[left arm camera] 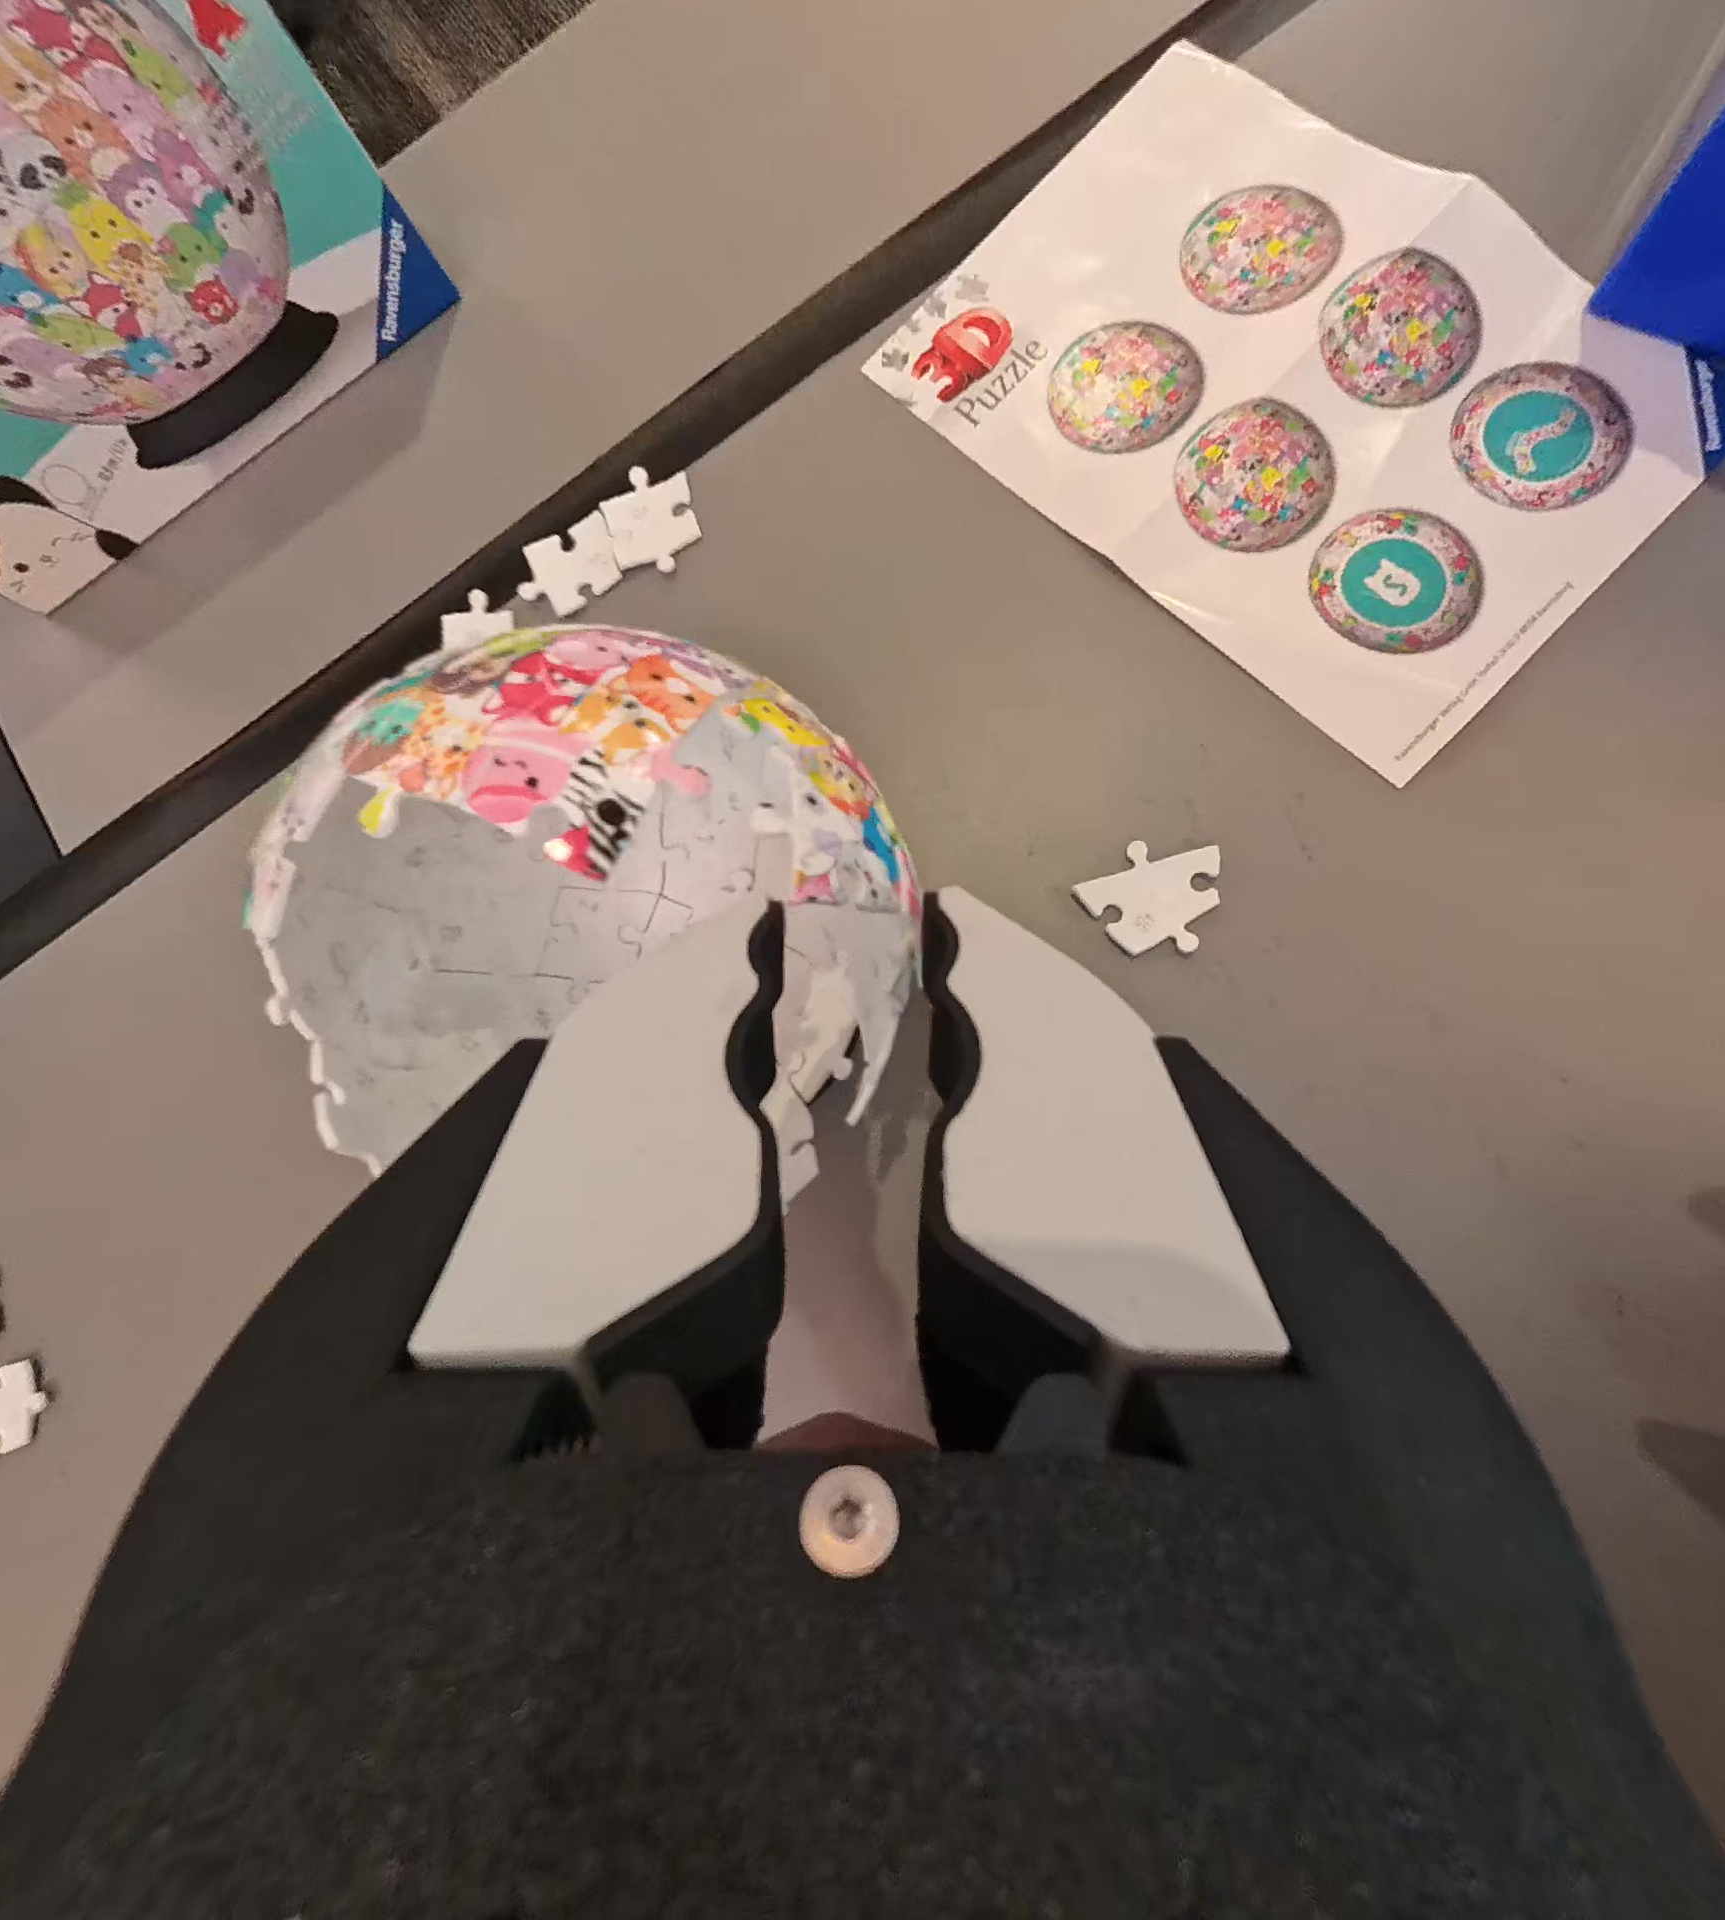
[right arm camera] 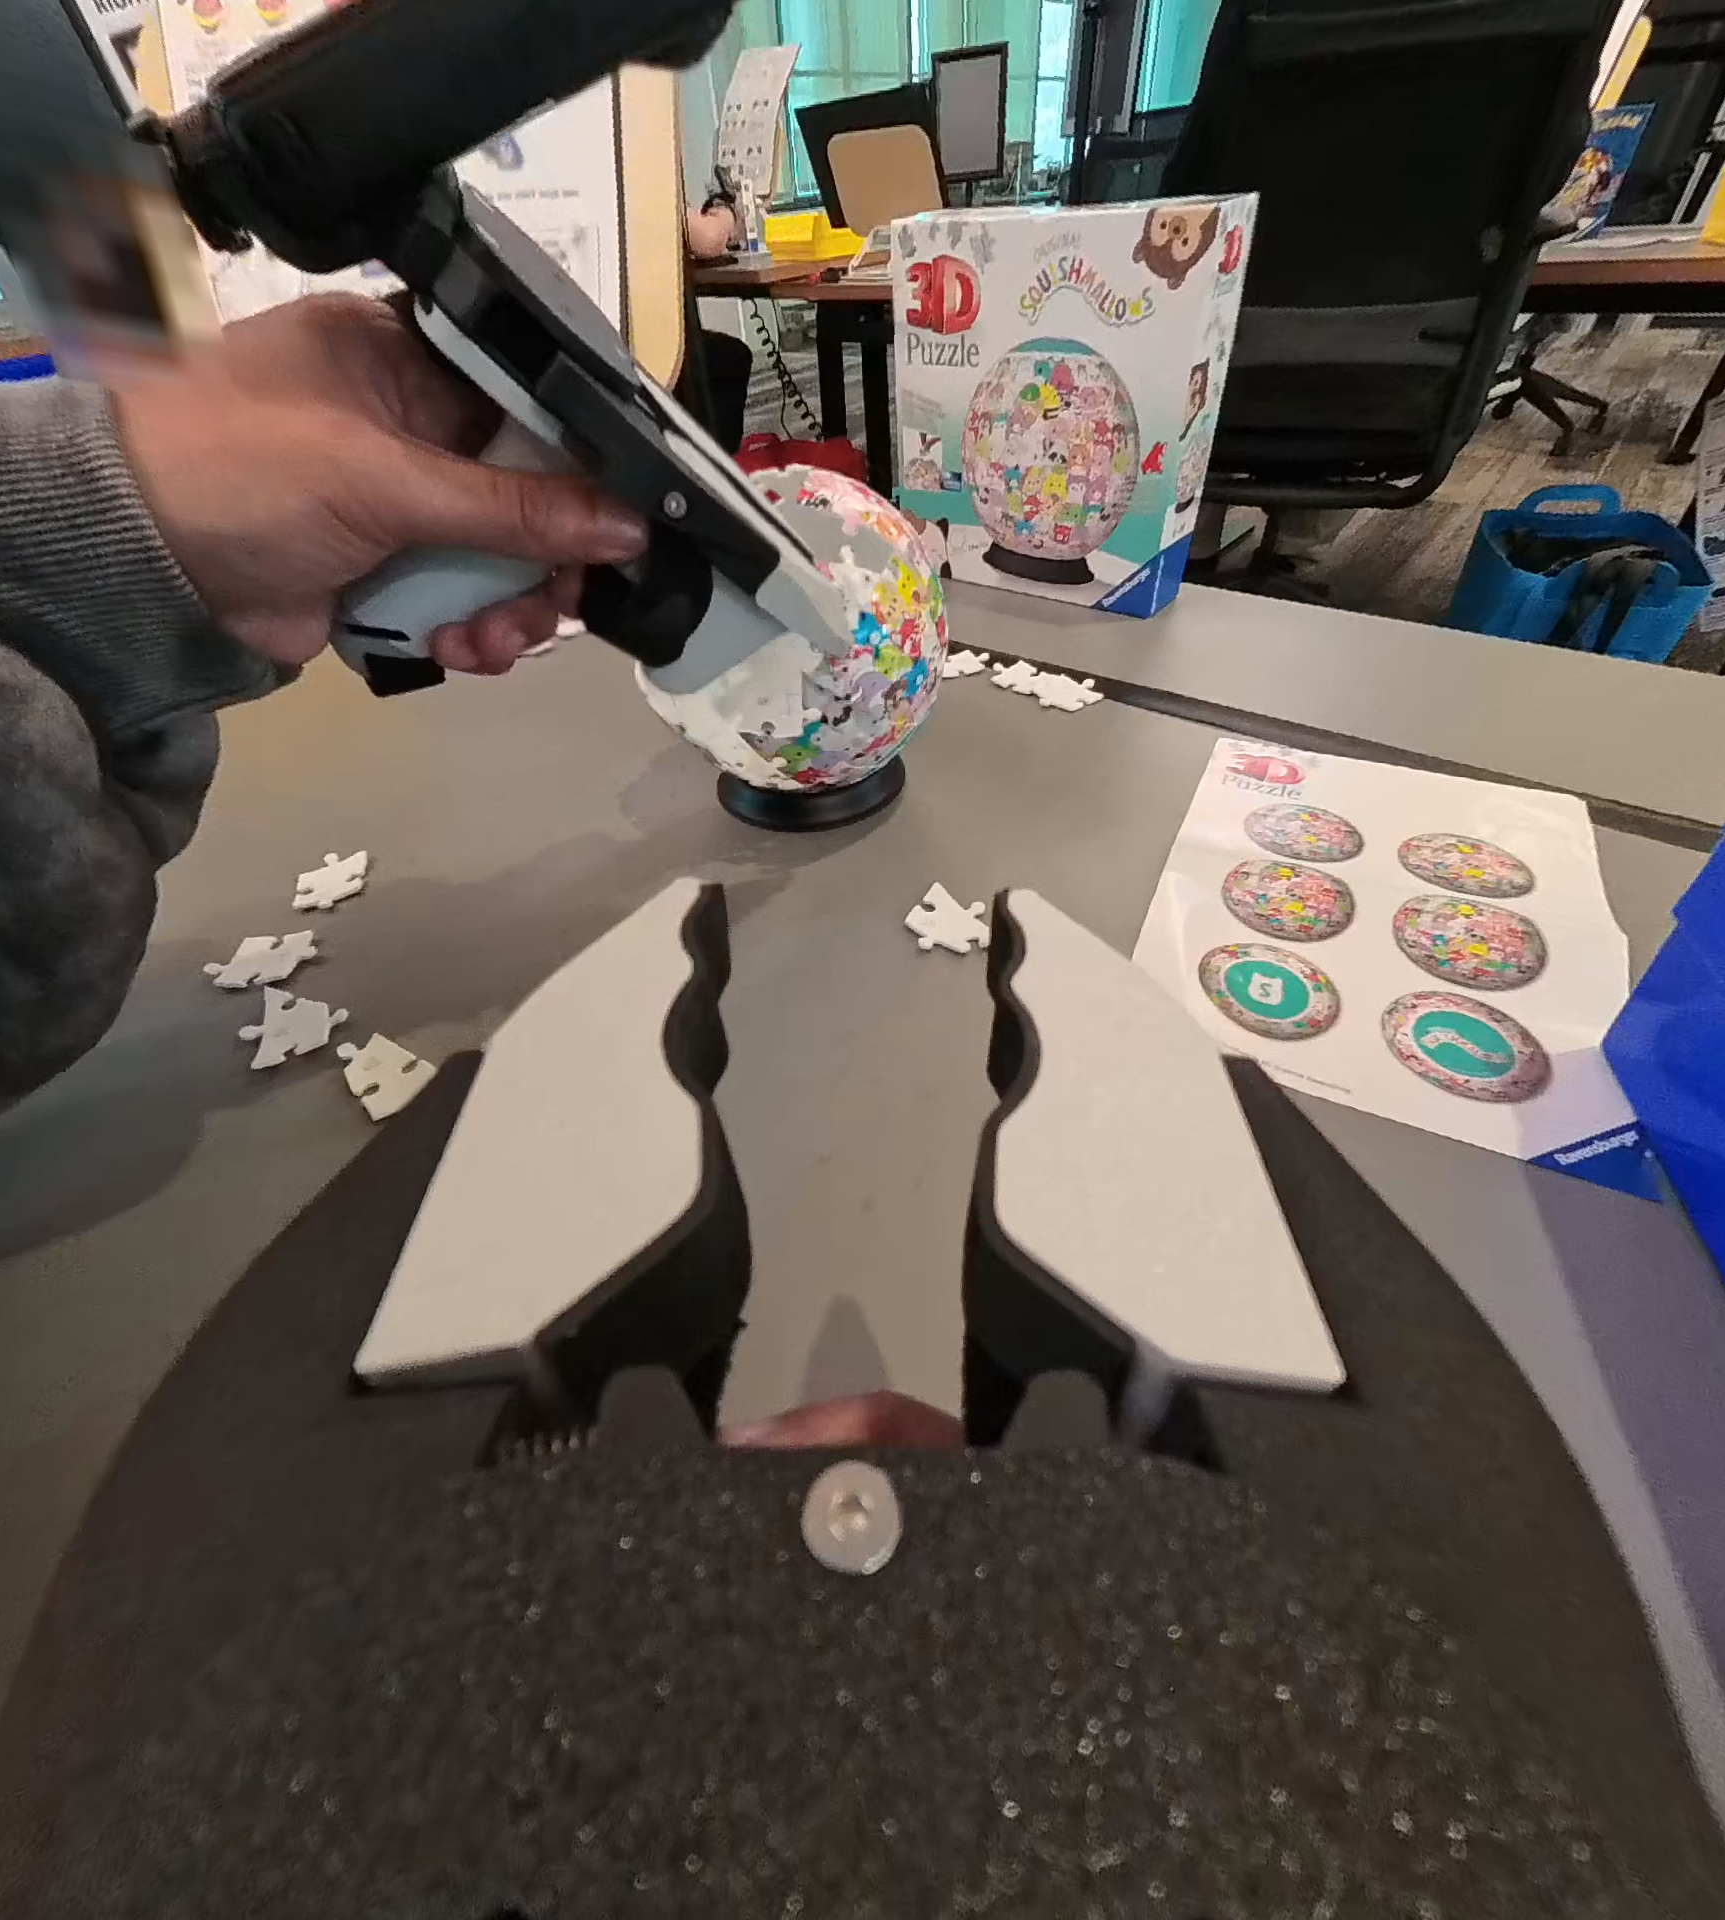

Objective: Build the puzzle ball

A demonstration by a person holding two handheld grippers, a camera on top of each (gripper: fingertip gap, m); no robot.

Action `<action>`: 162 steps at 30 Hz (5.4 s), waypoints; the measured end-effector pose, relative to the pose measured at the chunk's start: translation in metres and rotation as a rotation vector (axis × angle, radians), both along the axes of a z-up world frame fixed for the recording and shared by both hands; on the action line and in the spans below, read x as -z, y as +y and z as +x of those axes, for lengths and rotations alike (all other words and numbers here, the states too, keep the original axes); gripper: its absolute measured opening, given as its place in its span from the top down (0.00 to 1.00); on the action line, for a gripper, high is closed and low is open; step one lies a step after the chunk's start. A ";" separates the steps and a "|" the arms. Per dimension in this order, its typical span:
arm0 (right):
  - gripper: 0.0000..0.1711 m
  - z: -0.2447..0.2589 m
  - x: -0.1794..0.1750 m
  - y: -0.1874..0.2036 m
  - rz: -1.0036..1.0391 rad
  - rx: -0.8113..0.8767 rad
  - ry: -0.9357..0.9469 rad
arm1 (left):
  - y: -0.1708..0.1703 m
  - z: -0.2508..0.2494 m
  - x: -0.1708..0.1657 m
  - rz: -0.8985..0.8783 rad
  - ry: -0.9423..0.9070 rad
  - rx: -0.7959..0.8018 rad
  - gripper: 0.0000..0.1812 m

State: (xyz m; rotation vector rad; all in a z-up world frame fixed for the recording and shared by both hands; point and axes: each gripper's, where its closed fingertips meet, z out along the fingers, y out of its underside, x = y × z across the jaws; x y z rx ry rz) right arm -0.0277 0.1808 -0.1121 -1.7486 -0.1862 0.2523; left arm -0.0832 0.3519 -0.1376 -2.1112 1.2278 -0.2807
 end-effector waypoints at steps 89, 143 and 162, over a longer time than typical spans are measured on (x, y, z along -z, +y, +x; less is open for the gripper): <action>0.71 -0.039 0.035 0.008 -0.115 -0.126 -0.070 | -0.010 0.002 0.024 -0.196 -0.032 -0.066 0.87; 0.71 -0.027 0.028 0.003 -0.101 -0.120 -0.013 | -0.021 -0.033 -0.022 0.021 -0.112 -0.042 0.75; 0.65 -0.027 0.044 0.027 -0.089 -0.003 -0.146 | 0.097 -0.167 -0.011 0.209 -0.557 -0.086 0.66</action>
